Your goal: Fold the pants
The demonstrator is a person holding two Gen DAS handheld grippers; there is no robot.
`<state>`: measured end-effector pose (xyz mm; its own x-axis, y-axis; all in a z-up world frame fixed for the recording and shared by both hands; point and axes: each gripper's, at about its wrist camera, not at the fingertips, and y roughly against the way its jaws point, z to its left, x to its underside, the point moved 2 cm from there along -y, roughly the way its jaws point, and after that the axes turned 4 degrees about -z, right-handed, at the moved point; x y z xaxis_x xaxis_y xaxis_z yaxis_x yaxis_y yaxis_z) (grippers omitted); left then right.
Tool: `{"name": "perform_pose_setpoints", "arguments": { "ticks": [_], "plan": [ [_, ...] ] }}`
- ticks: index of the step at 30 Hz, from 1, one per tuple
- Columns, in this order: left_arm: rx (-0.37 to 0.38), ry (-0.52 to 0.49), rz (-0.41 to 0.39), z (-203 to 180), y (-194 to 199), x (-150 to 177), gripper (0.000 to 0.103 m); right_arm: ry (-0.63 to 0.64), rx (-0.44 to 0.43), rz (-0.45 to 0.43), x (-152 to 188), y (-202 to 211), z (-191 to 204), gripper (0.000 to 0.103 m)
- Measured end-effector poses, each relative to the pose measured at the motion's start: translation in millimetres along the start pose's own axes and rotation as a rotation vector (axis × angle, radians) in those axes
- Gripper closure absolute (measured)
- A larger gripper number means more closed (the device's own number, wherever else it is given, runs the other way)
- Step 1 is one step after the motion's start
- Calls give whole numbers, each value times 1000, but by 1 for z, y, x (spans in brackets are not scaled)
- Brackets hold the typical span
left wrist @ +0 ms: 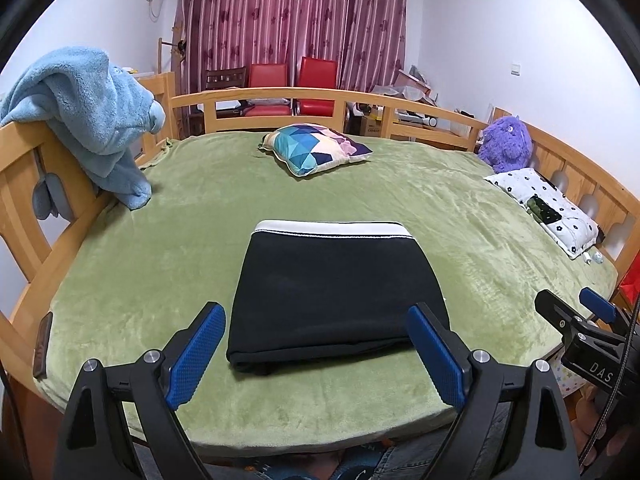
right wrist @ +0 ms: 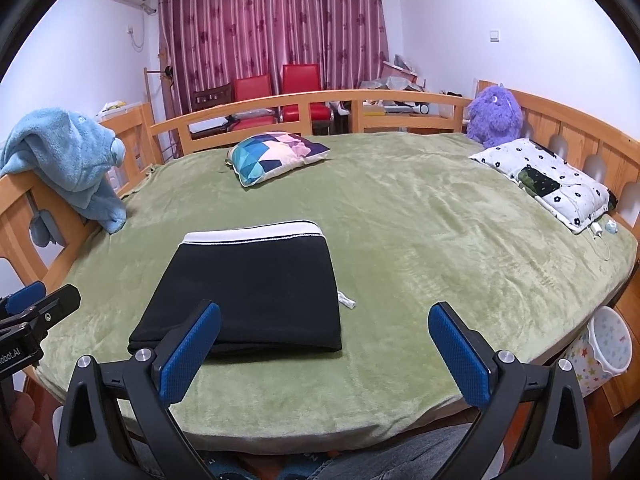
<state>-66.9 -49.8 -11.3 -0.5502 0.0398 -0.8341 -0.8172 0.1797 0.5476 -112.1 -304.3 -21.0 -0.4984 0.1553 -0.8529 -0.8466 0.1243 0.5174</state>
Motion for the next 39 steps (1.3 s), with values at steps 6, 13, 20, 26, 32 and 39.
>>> {"name": "perform_pose_setpoints", "arguments": {
  "ticks": [6,13,20,26,32,39],
  "plan": [
    [-4,0,0,0,1,0,11,-2,3,-3,0,2,2,1],
    [-3,1,2,1,2,-1,11,-1,13,-6,-1,4,3,1],
    [-9,6,-2,1,4,0,11,-8,12,-7,-4,5,5,1],
    [-8,4,-1,2,4,-1,10,-16,10,-6,-4,6,6,1],
    [-12,5,-2,2,6,0,10,-20,9,-13,-5,10,10,1],
    [-13,10,-7,0,10,-2,10,-22,7,-18,-4,13,14,1]
  ]
}}
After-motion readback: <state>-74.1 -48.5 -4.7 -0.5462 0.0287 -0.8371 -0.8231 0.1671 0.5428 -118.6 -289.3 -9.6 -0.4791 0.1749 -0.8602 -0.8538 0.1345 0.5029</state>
